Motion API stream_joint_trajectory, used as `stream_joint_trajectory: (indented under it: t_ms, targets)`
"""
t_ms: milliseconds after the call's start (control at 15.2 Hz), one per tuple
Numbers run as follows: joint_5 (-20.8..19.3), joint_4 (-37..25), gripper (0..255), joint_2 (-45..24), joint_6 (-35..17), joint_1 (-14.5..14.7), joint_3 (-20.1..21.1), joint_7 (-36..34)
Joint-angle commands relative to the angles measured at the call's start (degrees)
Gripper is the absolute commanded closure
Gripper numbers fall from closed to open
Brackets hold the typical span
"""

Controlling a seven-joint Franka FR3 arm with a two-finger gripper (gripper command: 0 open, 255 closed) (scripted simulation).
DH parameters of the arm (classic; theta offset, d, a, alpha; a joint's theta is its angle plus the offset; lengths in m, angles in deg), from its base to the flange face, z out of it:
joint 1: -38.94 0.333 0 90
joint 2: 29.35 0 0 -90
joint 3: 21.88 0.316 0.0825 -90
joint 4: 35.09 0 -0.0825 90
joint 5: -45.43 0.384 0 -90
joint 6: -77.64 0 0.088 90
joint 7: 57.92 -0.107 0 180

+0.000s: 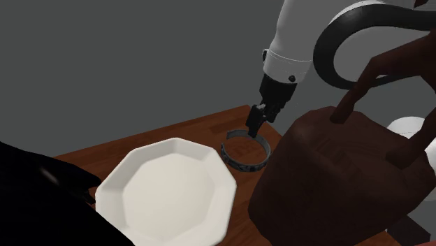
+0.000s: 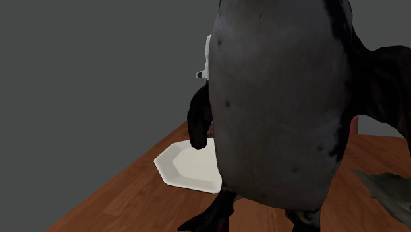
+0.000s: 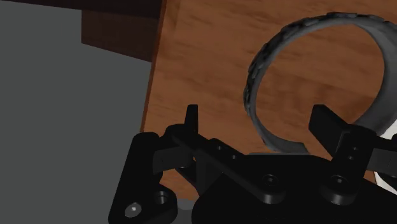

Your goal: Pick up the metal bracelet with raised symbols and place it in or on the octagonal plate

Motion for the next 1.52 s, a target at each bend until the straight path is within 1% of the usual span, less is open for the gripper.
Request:
stream_joint_trajectory:
  t_ms: [0, 198, 330, 396, 594, 858, 924, 990, 1056, 1122, 1188, 1320, 1386, 1452]
  targets:
    - [0.5, 1.2, 0, -0.6, -1.9, 0.3, 0.8, -0.4]
    - [1.0, 3.0, 0, -1.5, -4.5, 0.3, 1.5, -0.3]
    - [2.1, 4.3, 0, -2.2, -6.7, -0.6, 3.0, 0.3]
    - [3.0, 4.2, 0, -1.8, -6.4, -1.9, 4.2, 1.1]
    - [7.8, 3.9, 0, 0.5, -4.8, -8.2, 10.0, 5.0]
    - [13.8, 3.3, 0, 4.2, -2.1, -15.8, 16.6, 10.1]
    - [14.0, 3.3, 255, 2.3, -3.8, -16.5, 17.2, 11.1]
    - [13.7, 3.0, 255, 1.9, -4.0, -17.0, 17.0, 11.6]
    - [14.2, 4.5, 255, 4.2, -2.9, -15.6, 16.5, 11.1]
    - [14.8, 4.7, 255, 4.7, -3.1, -14.9, 17.1, 10.3]
    - [13.9, 2.6, 255, 3.6, -2.3, -15.9, 17.1, 9.6]
    - [12.0, 1.6, 255, 2.0, -2.1, -17.9, 15.4, 11.6]
    - [12.6, 3.0, 255, 2.3, -2.9, -17.5, 15.6, 12.3]
    - [13.4, 4.6, 255, 3.6, -3.1, -16.6, 15.7, 12.2]
